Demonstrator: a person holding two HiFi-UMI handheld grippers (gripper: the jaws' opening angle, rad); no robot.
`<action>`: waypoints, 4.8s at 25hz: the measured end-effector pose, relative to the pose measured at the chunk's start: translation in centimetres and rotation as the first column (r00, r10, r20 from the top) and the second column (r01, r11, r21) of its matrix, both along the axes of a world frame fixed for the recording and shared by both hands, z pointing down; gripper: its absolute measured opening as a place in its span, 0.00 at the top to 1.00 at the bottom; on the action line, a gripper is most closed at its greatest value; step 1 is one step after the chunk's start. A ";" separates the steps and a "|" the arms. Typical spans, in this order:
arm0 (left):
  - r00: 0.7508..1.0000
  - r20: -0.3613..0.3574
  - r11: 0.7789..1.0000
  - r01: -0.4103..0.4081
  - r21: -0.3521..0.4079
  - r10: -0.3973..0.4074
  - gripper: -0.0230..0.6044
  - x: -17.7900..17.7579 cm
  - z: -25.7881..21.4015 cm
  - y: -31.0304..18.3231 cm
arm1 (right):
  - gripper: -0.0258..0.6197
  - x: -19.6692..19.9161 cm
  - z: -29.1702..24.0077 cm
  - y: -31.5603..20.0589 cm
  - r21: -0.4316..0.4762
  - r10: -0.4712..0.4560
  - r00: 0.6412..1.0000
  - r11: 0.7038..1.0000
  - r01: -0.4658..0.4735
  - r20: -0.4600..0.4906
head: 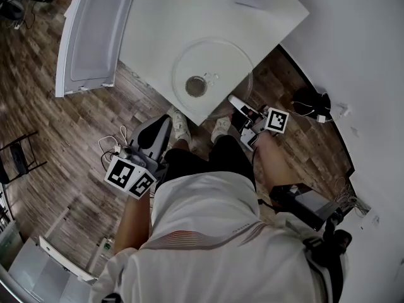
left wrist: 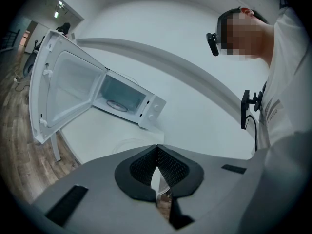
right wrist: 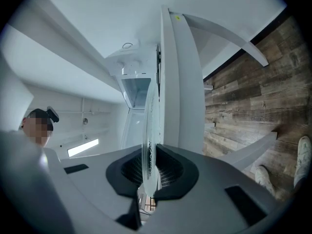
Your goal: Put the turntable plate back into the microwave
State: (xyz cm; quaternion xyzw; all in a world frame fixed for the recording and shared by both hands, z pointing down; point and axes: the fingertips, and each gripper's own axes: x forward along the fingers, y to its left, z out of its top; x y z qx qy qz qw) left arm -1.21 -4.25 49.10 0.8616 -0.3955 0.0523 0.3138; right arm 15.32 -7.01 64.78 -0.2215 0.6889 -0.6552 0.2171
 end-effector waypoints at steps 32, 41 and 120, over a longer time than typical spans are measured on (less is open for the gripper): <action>0.994 0.015 0.964 -0.111 0.243 0.110 0.95 -7.9 -5.8 -3.0 | 0.92 -7.5 -11.0 -4.7 0.061 0.300 0.951 0.951 -0.304 0.069; 0.990 0.000 0.954 -0.134 0.268 0.139 0.95 -10.6 -6.9 -4.8 | 0.92 -10.7 -11.4 -8.0 0.005 0.385 0.914 0.921 -0.389 0.128; 0.987 -0.066 0.983 0.154 0.098 -0.148 0.95 -13.2 -2.3 -10.8 | 0.91 -12.4 -7.4 -43.4 -0.145 0.683 0.718 0.703 -0.696 -0.134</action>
